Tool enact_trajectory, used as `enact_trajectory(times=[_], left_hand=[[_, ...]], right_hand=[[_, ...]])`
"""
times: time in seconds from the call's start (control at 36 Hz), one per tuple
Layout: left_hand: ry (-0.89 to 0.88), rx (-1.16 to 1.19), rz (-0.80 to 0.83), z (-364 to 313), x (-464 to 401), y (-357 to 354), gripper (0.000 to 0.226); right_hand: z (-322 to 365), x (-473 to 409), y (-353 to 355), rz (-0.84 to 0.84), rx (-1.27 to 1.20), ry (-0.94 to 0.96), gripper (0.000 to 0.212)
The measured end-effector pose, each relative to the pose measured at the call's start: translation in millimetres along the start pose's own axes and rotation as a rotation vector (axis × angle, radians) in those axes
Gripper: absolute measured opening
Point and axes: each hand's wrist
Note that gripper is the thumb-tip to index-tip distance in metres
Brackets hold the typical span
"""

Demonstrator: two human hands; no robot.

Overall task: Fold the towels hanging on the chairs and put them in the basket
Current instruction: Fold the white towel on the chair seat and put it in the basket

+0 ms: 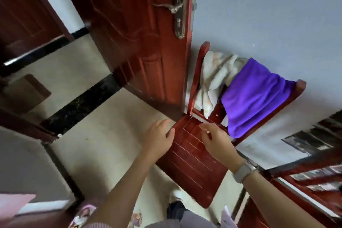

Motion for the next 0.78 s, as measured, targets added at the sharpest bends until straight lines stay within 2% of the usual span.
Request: enact_trajectory(times=[0.14,0.28,0.33,0.47,0.58,0.67,0.78], left_hand=[[-0.147,0.03,0.02,-32.0,-88.1,20.4,0.038],[-0.287,0.048,0.045,-61.8,-156.9,27.8,0.038],[-0.328,0.062,0.058,-69.9,-178.3,28.7,0.038],[-0.414,0.096,0.084,-76.3,-221.2,29.6,0.036],[-0.472,0.099,0.116,-72.0,-239.5,32.9,0.036],[-0.521,0.13,0.108,-64.6,-251.8,38.7,0.036],[-0.581,0.211,0.075,-64.2,-265.2,48.6,0.037]], right_hand=[[7.7,-62.2,35.3,-0.245,-0.018,-0.035,0.025],[15.6,-124.4,74.5,-0.428,0.204,0.02,0.026],[14.3,-150.8,86.2,-0.503,0.334,0.016,0.035],[10.2,-206.7,101.6,-0.465,0.565,-0.308,0.048],[4.4,-229.4,95.1,-0.455,0.677,-0.387,0.029],[10.8,-233.7,90.7,-0.534,0.652,-0.305,0.021],[34.3,-230.7,104.5,-0.683,0.356,-0.266,0.018]])
Point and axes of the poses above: each hand's wrist, its own x-axis away from the middle knuckle, its own y-axis out of the back of the hand, z = x × y, and after that the axes turned 5 degrees about -x, right-handed
